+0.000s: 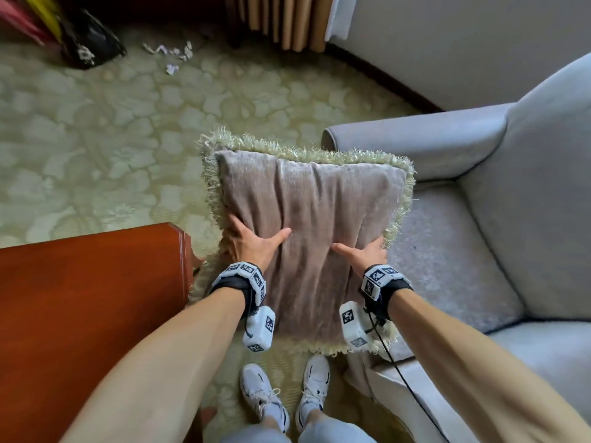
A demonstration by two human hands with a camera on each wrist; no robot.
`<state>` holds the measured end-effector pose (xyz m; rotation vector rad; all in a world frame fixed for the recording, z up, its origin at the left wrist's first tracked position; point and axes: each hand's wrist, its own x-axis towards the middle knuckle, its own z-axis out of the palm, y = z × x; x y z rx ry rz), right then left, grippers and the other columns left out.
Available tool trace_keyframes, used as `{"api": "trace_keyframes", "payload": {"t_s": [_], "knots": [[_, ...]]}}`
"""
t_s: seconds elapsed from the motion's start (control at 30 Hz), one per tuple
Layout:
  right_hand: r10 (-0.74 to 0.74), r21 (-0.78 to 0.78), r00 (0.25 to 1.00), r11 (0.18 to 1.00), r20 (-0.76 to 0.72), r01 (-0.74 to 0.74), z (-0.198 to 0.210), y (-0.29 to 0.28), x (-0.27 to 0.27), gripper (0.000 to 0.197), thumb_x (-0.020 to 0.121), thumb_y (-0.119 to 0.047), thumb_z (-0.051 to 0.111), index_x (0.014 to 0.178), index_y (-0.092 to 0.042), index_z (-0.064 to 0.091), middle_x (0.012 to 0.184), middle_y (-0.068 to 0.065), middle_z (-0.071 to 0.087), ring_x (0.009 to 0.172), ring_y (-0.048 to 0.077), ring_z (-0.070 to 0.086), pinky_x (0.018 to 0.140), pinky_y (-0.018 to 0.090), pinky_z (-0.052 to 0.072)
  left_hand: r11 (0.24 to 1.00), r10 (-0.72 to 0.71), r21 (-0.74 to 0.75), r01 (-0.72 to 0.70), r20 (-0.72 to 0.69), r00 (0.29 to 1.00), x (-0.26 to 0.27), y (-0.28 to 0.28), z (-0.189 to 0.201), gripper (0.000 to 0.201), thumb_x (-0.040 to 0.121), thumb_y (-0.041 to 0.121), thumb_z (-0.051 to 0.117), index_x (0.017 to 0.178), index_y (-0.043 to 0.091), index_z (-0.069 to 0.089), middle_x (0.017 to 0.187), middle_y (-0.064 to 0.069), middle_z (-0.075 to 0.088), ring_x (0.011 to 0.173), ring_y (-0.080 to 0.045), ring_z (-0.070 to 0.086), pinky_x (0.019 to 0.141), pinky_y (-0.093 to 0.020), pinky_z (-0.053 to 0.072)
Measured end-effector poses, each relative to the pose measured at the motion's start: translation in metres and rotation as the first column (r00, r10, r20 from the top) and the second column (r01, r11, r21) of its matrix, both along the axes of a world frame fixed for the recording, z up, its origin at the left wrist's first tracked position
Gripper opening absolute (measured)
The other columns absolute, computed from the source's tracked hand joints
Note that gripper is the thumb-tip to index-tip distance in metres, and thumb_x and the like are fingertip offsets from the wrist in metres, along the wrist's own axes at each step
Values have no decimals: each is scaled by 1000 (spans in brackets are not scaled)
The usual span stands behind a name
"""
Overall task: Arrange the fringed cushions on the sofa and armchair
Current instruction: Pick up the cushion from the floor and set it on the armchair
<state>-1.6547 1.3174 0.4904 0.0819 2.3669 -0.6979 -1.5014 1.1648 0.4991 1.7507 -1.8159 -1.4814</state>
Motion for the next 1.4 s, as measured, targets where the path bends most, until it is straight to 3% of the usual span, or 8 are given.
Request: {"api": "trace_keyframes", "payload": {"t_s": [0.3, 0.7, 1.1, 1.4], "knots": [[-178, -85, 981, 981, -71, 172, 77, 38, -59, 133, 66, -55, 82, 154, -13, -9, 157, 24, 12, 144, 39, 20, 115, 53, 22, 977, -170, -136, 165, -30, 985, -85, 16, 83, 136, 63, 58, 82, 154, 11, -8, 160, -20, 12, 147, -33, 16, 118, -41, 11], [-349, -162, 932, 930, -100, 331, 122, 110, -186, 139, 58, -56, 86, 154, -13, -6, 157, 23, 14, 144, 37, 20, 116, 50, 20, 932, -320, -175, 317, 8, 947, -238, 72, 127, 138, 61, 61, 82, 155, 14, -8, 159, -26, 7, 146, -37, 16, 117, -42, 13], [-566, -195, 817, 818, -108, 541, 134, 161, -268, 140, 58, -55, 86, 154, -10, -5, 158, 23, 11, 146, 34, 14, 118, 46, 14, 812, -538, -204, 546, 102, 837, -370, 101, 139, 138, 60, 68, 78, 154, 21, -12, 158, -27, 9, 145, -42, 17, 116, -51, 14], [-773, -217, 625, 632, -107, 744, 124, 161, -315, 137, 61, -50, 87, 153, -5, -4, 158, 20, 17, 146, 31, 18, 117, 40, 15, 631, -733, -192, 751, 171, 659, -483, 93, 113, 142, 54, 78, 73, 153, 25, -13, 154, -28, 20, 141, -42, 24, 114, -55, 21]]}}
